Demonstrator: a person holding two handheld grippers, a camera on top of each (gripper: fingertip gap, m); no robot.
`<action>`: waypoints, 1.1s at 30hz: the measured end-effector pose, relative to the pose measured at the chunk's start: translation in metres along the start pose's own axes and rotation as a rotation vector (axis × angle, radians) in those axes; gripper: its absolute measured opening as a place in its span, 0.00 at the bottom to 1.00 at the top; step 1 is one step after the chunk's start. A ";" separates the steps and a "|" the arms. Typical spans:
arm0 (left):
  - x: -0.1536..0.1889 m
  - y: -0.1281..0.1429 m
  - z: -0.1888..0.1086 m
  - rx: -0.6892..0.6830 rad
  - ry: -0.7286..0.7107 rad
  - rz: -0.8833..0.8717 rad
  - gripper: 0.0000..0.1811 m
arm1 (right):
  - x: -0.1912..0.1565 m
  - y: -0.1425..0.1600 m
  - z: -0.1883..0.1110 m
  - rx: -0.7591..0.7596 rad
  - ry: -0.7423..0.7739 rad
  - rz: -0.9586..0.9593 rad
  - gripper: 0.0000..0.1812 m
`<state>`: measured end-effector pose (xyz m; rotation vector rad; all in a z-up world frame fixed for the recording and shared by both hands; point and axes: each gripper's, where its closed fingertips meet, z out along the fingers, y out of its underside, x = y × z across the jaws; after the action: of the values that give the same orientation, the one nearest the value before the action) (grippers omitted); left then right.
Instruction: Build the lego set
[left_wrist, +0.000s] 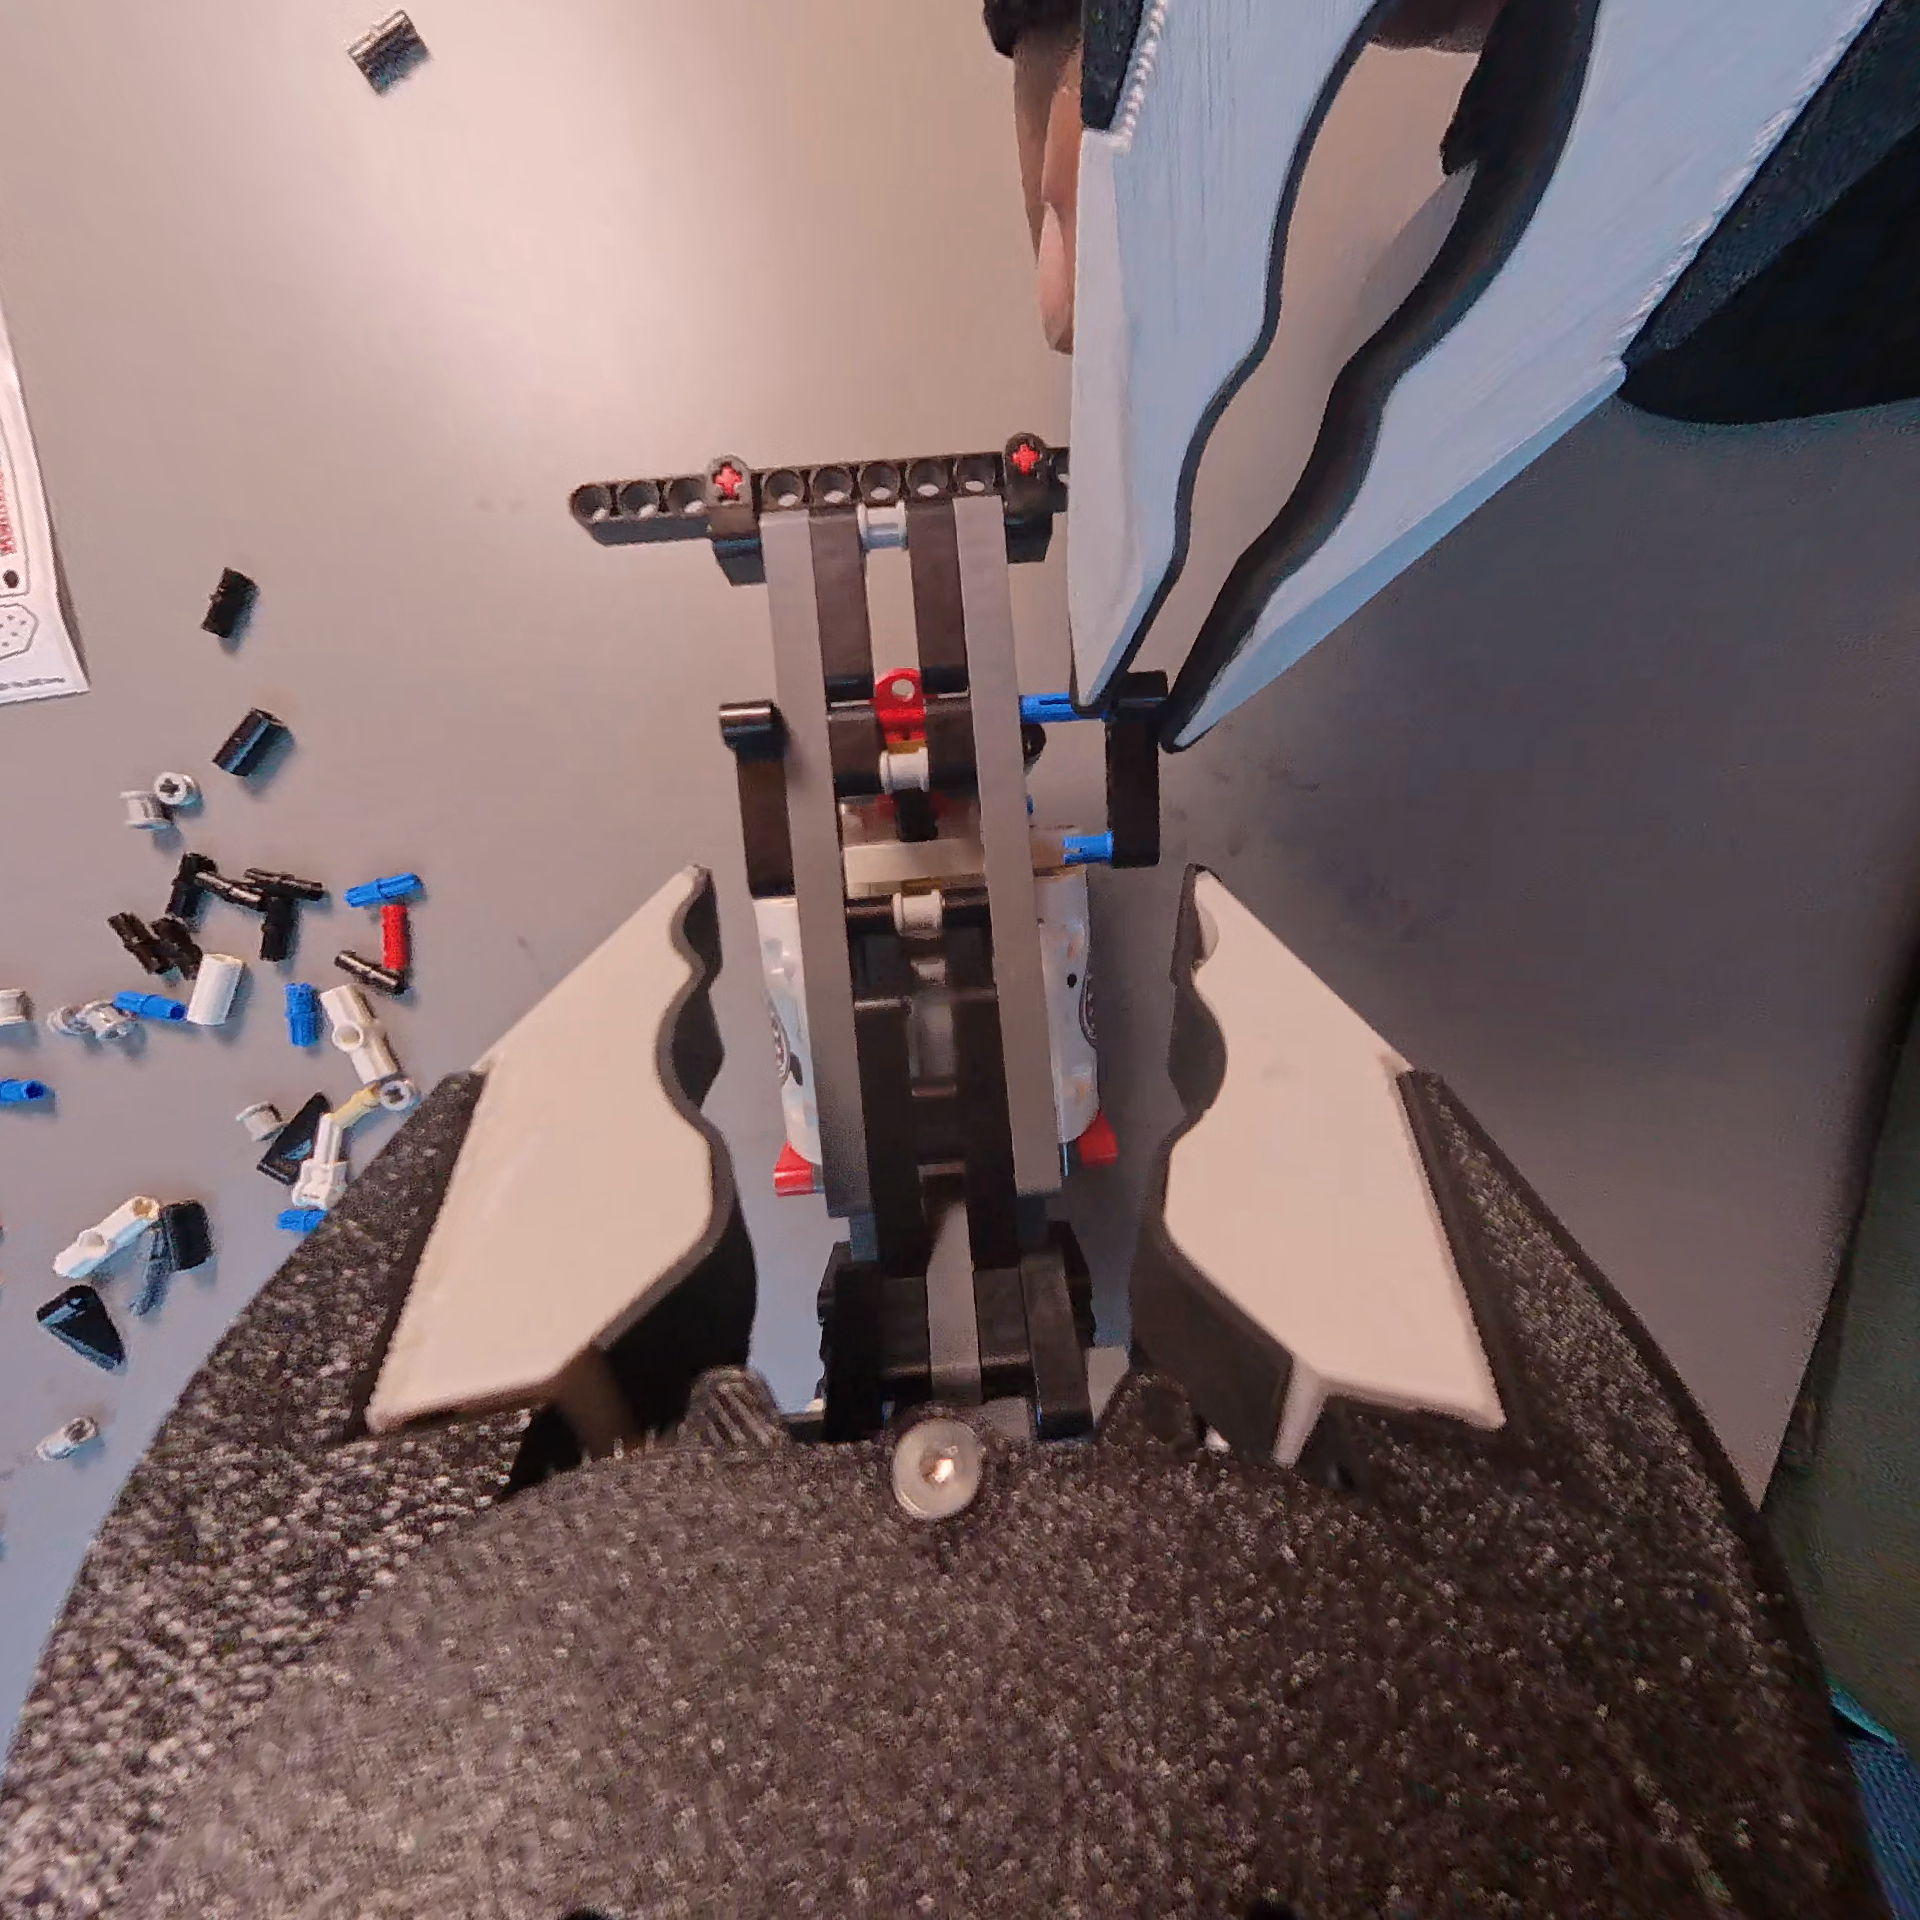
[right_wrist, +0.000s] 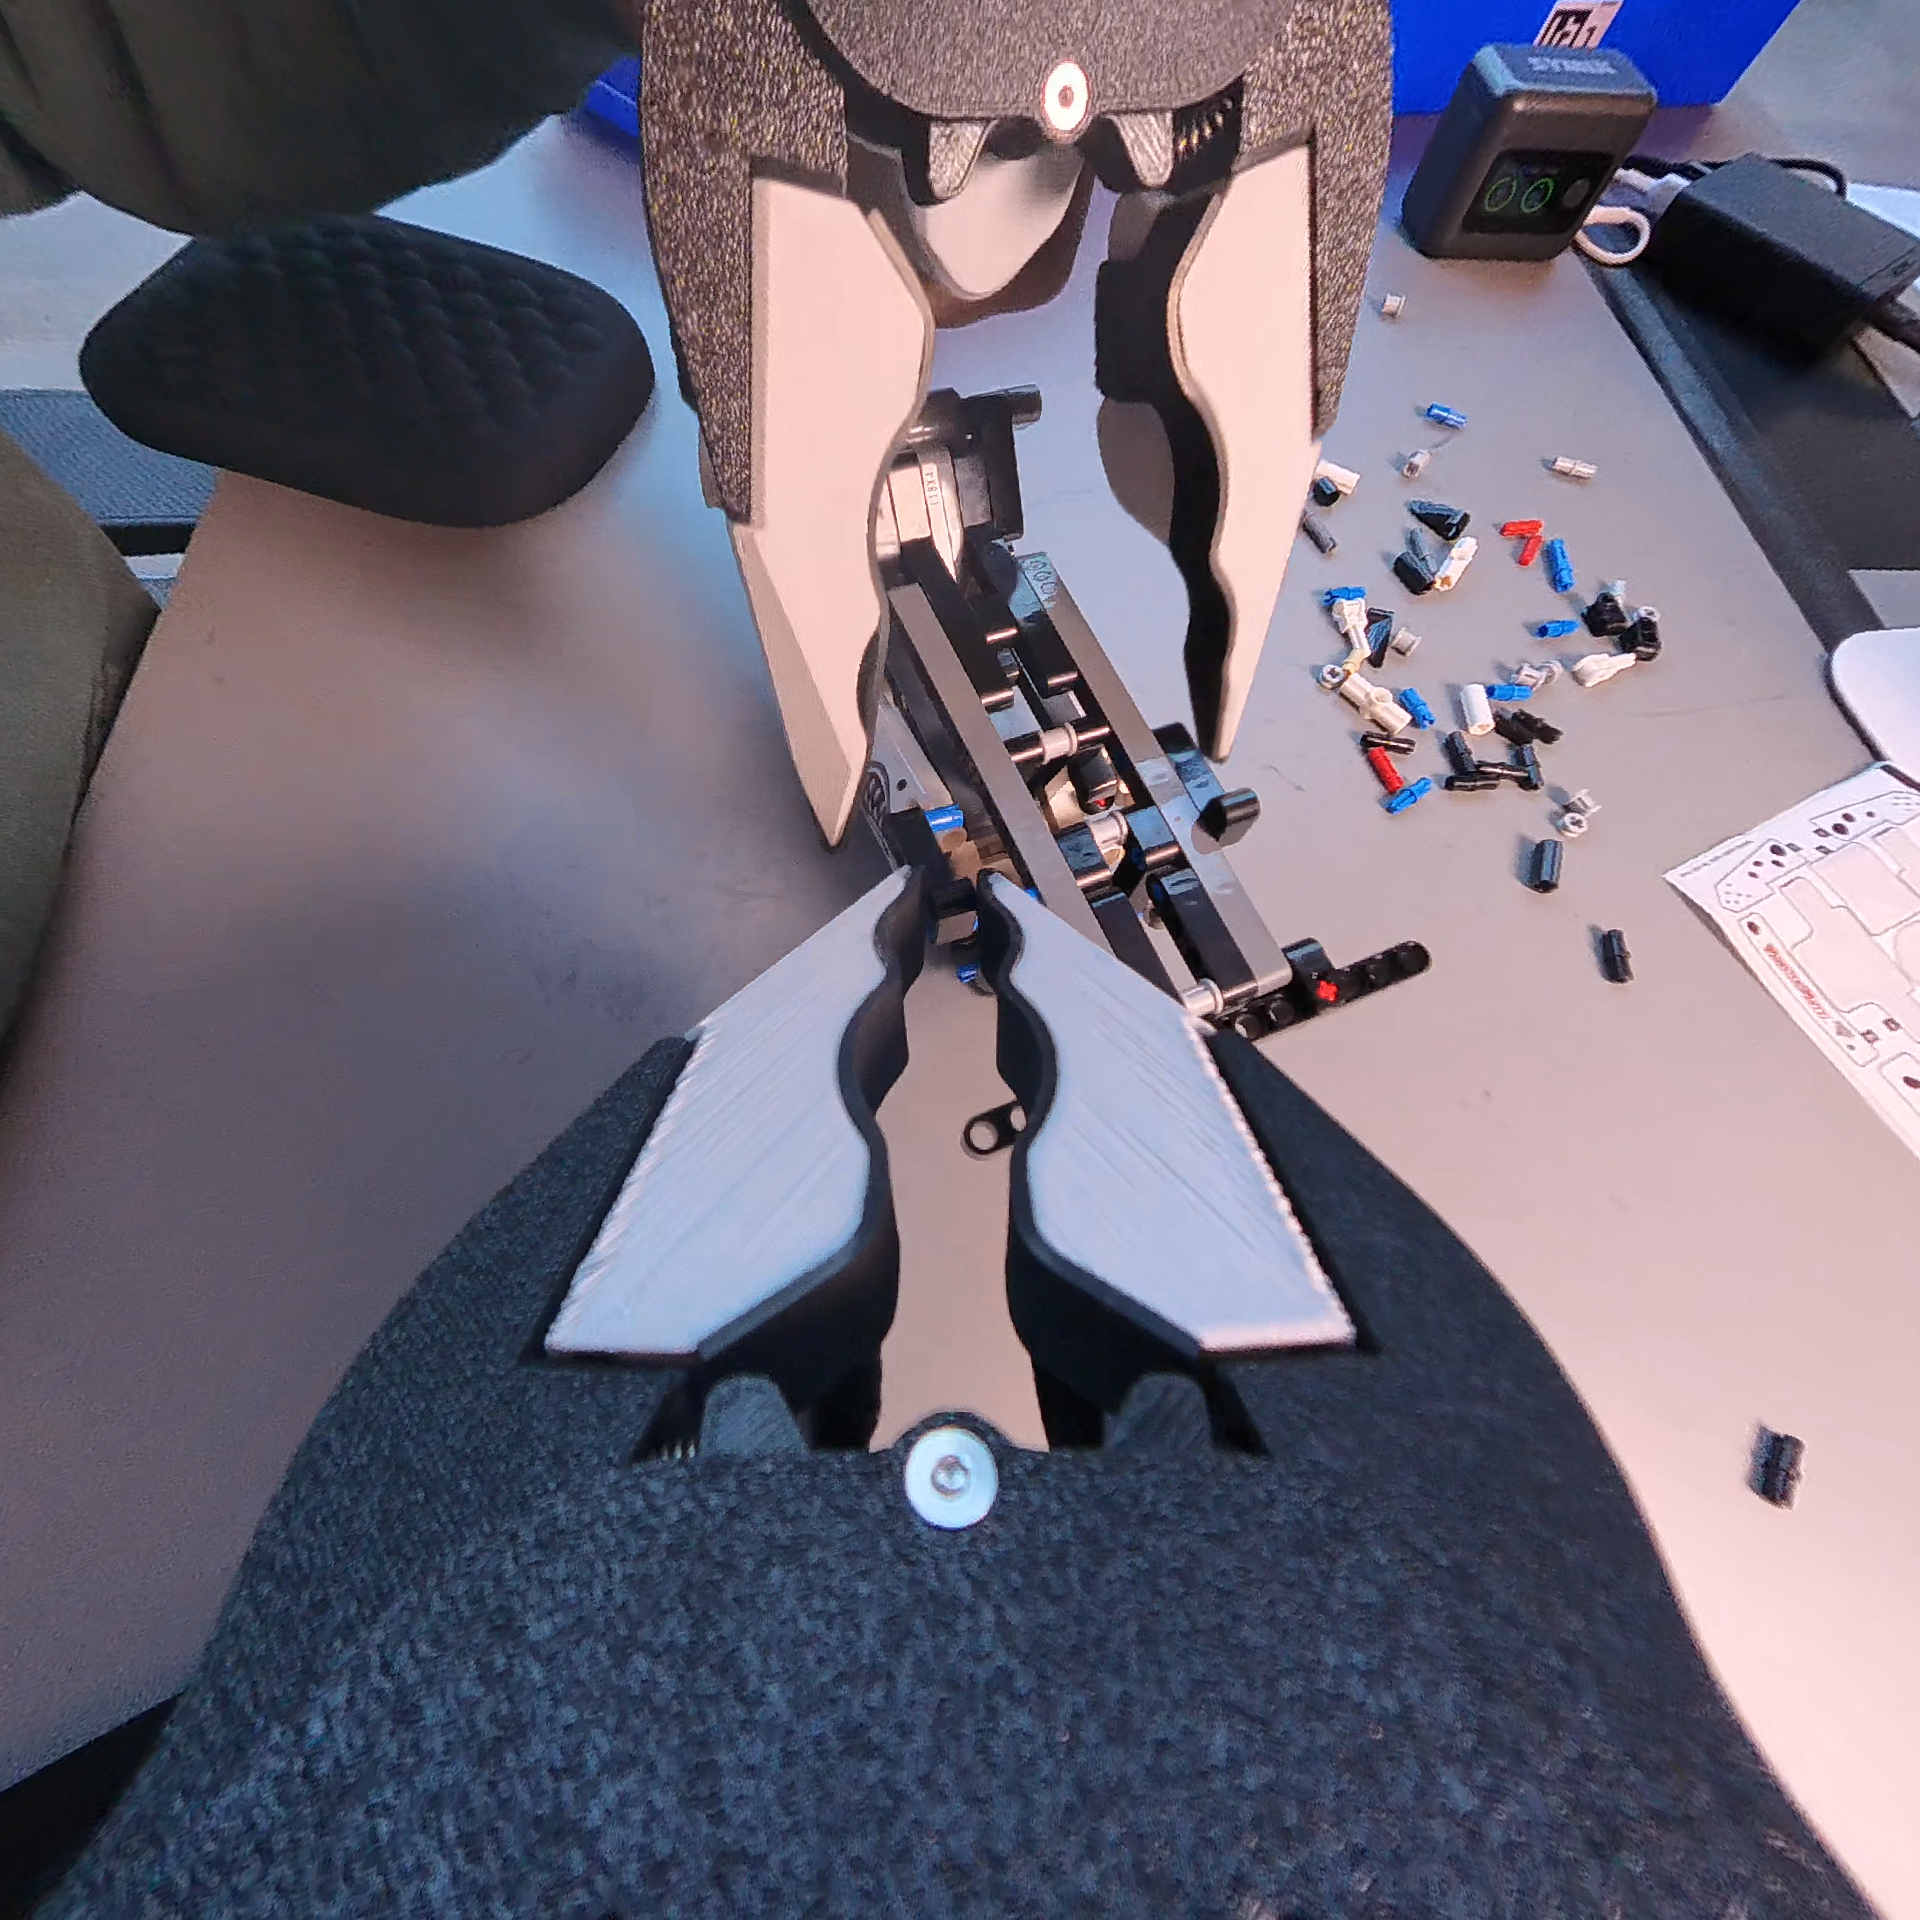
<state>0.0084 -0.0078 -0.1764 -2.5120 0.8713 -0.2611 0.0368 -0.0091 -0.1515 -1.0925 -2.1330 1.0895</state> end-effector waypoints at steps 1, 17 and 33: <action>0.001 0.000 0.002 -0.004 0.004 0.006 0.46 | 0.000 0.000 0.000 0.007 -0.001 -0.001 0.05; 0.004 0.002 0.004 -0.009 0.029 0.021 0.46 | -0.002 -0.001 0.000 0.207 0.063 -0.157 0.05; 0.001 0.000 0.015 -0.043 -0.001 0.021 0.47 | 0.000 -0.002 -0.002 0.327 0.043 -0.112 0.05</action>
<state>0.0142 -0.0034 -0.1896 -2.5410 0.9121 -0.2364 0.0368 -0.0088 -0.1485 -0.8269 -1.8735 1.2926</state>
